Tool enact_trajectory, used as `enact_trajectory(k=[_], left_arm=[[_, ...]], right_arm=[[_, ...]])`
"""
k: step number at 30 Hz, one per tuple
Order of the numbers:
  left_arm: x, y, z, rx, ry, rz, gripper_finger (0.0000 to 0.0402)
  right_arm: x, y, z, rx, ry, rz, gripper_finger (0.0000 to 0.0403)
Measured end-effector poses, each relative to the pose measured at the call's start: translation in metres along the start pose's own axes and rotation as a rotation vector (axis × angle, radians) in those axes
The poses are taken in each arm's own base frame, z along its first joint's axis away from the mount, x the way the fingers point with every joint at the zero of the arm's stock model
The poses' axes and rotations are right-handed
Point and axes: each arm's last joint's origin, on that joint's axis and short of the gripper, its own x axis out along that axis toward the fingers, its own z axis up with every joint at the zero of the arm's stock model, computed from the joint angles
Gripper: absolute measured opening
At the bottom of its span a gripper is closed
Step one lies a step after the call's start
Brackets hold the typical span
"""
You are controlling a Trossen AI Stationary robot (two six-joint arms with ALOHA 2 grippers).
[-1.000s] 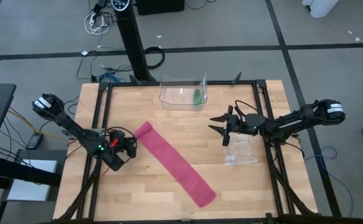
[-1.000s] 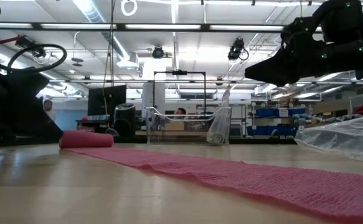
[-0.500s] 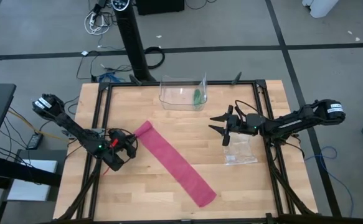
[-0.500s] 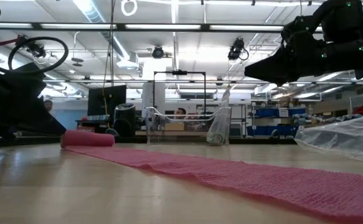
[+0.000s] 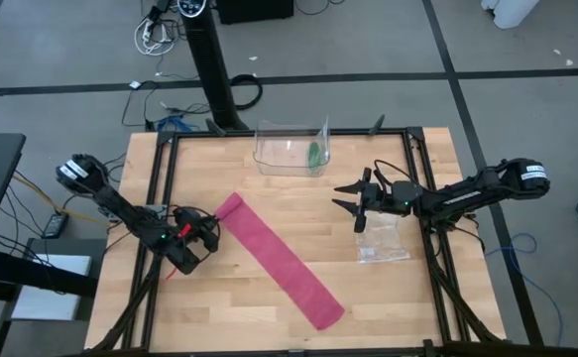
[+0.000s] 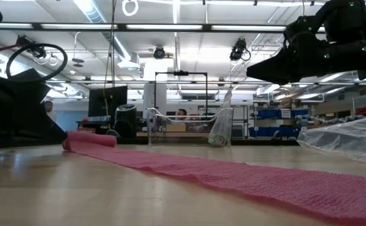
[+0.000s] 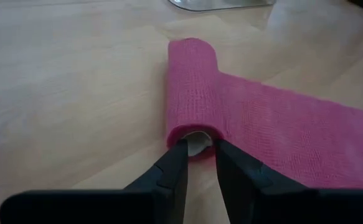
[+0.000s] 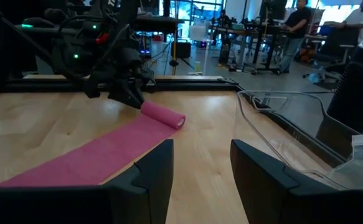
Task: Roll bandage
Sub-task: Roll the pink bandage
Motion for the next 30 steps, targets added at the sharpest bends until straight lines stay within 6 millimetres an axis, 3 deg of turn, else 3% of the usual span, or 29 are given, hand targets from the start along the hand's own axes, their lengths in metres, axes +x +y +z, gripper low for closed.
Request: enact_trajectory(k=[22, 30], left_arm=[[0.002, -0.007, -0.005, -0.002, 0.055, -0.037, 0.009], [0.002, -0.01, -0.002, -0.018, -0.01, -0.046, 0.009]], right_arm=[[0.0, 0.0, 0.001, -0.007, -0.006, 0.0, 0.0162], [0.0, 0.0, 0.001, -0.007, -0.005, 0.0, 0.0162]])
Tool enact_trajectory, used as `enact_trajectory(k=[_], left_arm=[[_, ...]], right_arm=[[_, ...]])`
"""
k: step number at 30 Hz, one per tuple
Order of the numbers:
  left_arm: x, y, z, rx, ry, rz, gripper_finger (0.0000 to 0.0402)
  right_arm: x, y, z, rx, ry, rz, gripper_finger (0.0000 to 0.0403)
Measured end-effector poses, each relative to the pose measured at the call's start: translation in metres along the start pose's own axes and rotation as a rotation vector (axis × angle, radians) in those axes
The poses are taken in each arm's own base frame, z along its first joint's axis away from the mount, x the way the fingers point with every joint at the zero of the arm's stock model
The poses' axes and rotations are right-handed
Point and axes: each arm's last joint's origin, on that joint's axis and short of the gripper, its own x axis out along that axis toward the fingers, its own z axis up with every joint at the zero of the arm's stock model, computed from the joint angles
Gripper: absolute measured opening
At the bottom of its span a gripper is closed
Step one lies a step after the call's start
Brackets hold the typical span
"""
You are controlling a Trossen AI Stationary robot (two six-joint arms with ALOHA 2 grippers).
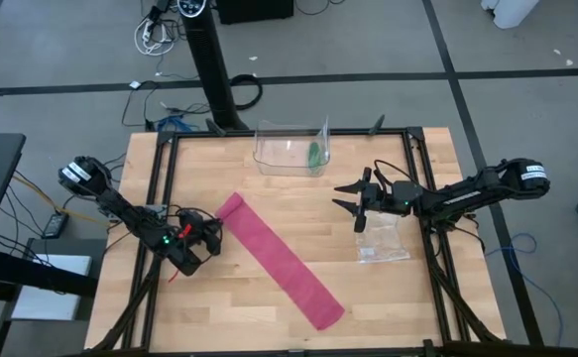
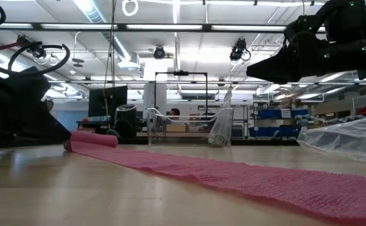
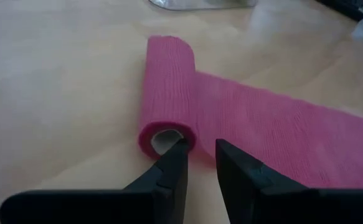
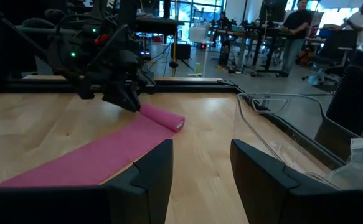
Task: Roll bandage
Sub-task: Roll the pink bandage
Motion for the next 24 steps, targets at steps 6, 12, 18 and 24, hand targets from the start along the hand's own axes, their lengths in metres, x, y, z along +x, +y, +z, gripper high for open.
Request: enact_trajectory(k=[6, 12, 18, 24], left_arm=[[0.0007, -0.0004, -0.0013, 0.028, 0.06, -0.005, 0.0091], [0.0005, -0.0035, -0.0014, 0.15, 0.074, -0.03, 0.0105], [0.0004, -0.0031, -0.0021, 0.271, 0.095, -0.036, 0.0126], [0.0003, -0.0016, -0.0036, 0.257, 0.143, -0.035, 0.0141]], right_arm=[[0.0, 0.0001, -0.0001, 0.0, 0.001, 0.0, 0.0162], [0.0, 0.0002, -0.0001, 0.0, 0.001, 0.001, 0.0162], [0.0, 0.0003, -0.0003, -0.001, 0.003, 0.002, 0.0162], [-0.0001, 0.0004, -0.0009, -0.001, 0.009, 0.002, 0.0162]])
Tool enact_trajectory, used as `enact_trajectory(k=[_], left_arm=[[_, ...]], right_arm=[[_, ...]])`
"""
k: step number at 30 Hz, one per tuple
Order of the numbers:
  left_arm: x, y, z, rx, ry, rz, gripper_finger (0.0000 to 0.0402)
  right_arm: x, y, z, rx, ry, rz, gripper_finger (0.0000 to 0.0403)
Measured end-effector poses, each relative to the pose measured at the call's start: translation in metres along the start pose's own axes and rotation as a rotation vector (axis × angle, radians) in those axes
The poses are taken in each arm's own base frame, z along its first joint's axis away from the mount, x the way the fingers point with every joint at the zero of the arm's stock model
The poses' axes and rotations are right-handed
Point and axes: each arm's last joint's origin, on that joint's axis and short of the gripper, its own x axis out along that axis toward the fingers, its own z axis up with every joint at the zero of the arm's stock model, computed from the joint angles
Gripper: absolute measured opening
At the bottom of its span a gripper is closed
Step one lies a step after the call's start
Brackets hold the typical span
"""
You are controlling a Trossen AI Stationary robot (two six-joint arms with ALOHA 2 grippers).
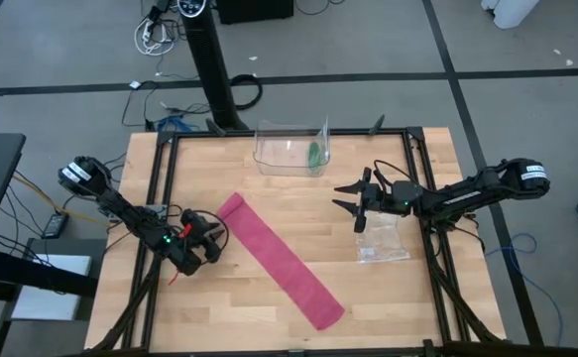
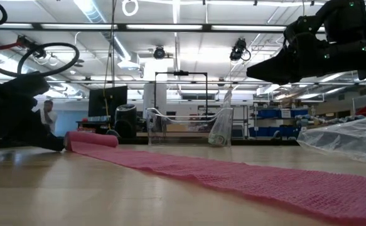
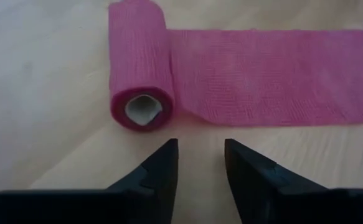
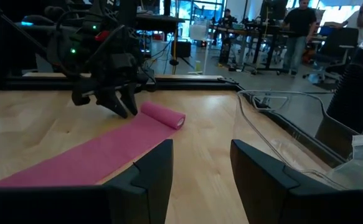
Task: Roll bandage
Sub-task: Roll the pink bandage
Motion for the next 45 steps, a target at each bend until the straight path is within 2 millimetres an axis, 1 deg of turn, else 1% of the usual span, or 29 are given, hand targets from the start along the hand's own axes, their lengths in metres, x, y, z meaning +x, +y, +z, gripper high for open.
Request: enact_trajectory(k=[8, 12, 21, 26, 31, 34, 38, 45], left_arm=[[-0.0001, 0.0006, 0.0018, -0.088, -0.064, 0.02, 0.0143], [-0.0002, -0.0026, 0.004, -0.12, -0.099, 0.005, 0.0143], [0.0001, 0.0008, 0.0047, -0.102, -0.144, 0.043, 0.0143], [0.0012, 0.0013, 0.005, -0.126, -0.133, 0.046, 0.0143], [0.0012, -0.0012, 0.0034, -0.136, -0.05, 0.012, 0.0143], [0.0008, -0.0041, 0.0057, -0.144, -0.072, 0.012, 0.0143], [0.0007, -0.0016, 0.0068, -0.127, -0.13, 0.045, 0.0143], [0.0008, 0.0036, 0.0037, -0.123, -0.078, 0.07, 0.0143]], right_arm=[[0.0, 0.0, 0.0, 0.0, 0.0, 0.0, 0.0162], [0.0, 0.0, 0.0001, 0.0, -0.001, 0.0, 0.0162], [0.0, 0.0, 0.0001, -0.001, -0.001, 0.0, 0.0162], [0.0, 0.0, 0.0001, 0.0, -0.001, 0.0, 0.0162], [0.0, 0.0, 0.0001, 0.0, -0.001, 0.0, 0.0162], [0.0, 0.0, 0.0001, 0.0, -0.001, 0.0, 0.0162], [0.0, 0.0, 0.0001, 0.0, -0.001, 0.0, 0.0162], [0.0, 0.0, 0.0001, 0.0, -0.001, 0.0, 0.0162]])
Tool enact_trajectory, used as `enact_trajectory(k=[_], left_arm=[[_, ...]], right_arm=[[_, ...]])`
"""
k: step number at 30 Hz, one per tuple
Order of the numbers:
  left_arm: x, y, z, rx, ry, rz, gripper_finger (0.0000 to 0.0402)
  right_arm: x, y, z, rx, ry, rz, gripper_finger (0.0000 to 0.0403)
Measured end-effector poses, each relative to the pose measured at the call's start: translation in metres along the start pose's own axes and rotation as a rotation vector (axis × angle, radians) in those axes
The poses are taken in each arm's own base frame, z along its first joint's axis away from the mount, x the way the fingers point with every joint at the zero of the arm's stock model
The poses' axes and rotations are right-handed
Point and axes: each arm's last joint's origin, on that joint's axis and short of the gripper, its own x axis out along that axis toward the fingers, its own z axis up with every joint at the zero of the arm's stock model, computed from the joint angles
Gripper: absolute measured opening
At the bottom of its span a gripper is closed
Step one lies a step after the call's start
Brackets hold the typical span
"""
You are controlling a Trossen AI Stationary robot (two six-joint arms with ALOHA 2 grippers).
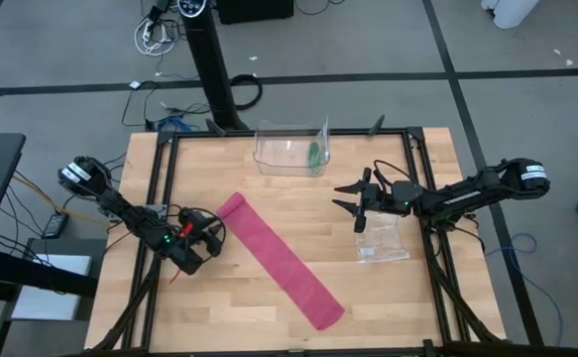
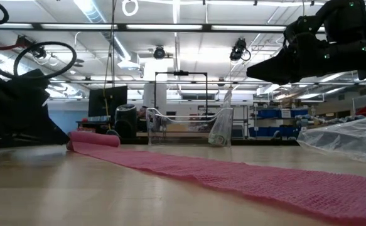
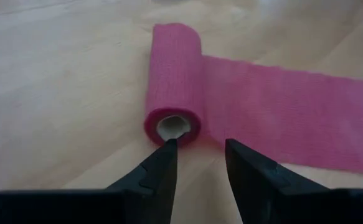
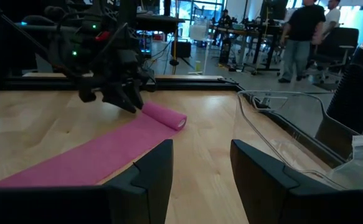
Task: Roll bandage
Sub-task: Roll the pink bandage
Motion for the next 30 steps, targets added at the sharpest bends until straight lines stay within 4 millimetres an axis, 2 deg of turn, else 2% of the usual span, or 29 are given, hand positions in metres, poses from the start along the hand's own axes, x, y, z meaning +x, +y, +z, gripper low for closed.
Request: enact_trajectory(k=[18, 30], left_arm=[[0.0, 0.0, 0.003, -0.013, -0.081, 0.017, 0.0143], [0.011, 0.003, 0.009, -0.083, -0.067, 0.082, 0.0143]], right_arm=[[0.0, 0.0, 0.0, 0.0, 0.0, 0.0, 0.0162], [0.0, 0.0, 0.0, -0.001, -0.001, 0.0, 0.0162]])
